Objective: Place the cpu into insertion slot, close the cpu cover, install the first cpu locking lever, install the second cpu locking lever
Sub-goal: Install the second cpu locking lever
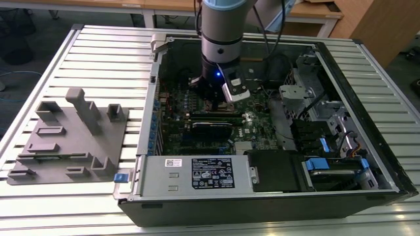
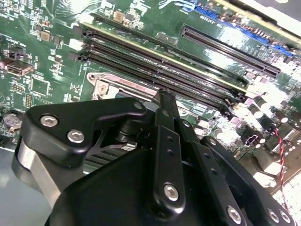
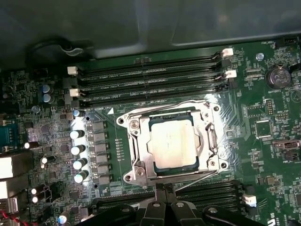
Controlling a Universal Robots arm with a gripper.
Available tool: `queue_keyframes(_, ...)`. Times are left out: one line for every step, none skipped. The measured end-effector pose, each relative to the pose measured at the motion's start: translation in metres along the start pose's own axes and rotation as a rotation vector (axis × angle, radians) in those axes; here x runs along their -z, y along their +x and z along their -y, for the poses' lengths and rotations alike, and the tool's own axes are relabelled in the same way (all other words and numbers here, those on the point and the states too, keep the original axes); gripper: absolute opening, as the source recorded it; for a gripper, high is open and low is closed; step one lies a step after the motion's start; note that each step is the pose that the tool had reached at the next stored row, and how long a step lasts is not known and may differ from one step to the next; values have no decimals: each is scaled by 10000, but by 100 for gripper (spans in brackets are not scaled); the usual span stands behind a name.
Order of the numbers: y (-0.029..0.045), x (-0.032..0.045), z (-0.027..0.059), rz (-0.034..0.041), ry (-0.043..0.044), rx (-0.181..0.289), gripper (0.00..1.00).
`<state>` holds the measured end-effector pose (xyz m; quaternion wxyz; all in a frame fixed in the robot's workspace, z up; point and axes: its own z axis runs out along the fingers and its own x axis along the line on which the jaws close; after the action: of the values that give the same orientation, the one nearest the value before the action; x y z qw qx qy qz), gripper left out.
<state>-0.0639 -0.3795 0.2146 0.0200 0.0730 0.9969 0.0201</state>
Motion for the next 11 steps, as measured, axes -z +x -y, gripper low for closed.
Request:
queue_keyframes(6,-1,6,0,0,0,10)
queue_keyframes(12,-3,12,0,0,0,10)
queue_keyframes(18,-6,18,0,0,0,10)
queue_keyframes(24,-9,23,0,1,0,10)
queue_keyframes(28,-14,28,0,-2,1,10)
queue_keyframes(32,-20,33,-1,-6,1,10)
queue_keyframes(38,-28,37,0,-12,0,10)
queue_keyframes(44,-37,39,-1,-16,-1,10)
queue_keyframes(52,-46,41,-2,-17,0,10)
queue_keyframes(60,-57,43,-2,-17,-1,10)
queue_keyframes(68,-68,45,-3,-18,-1,10)
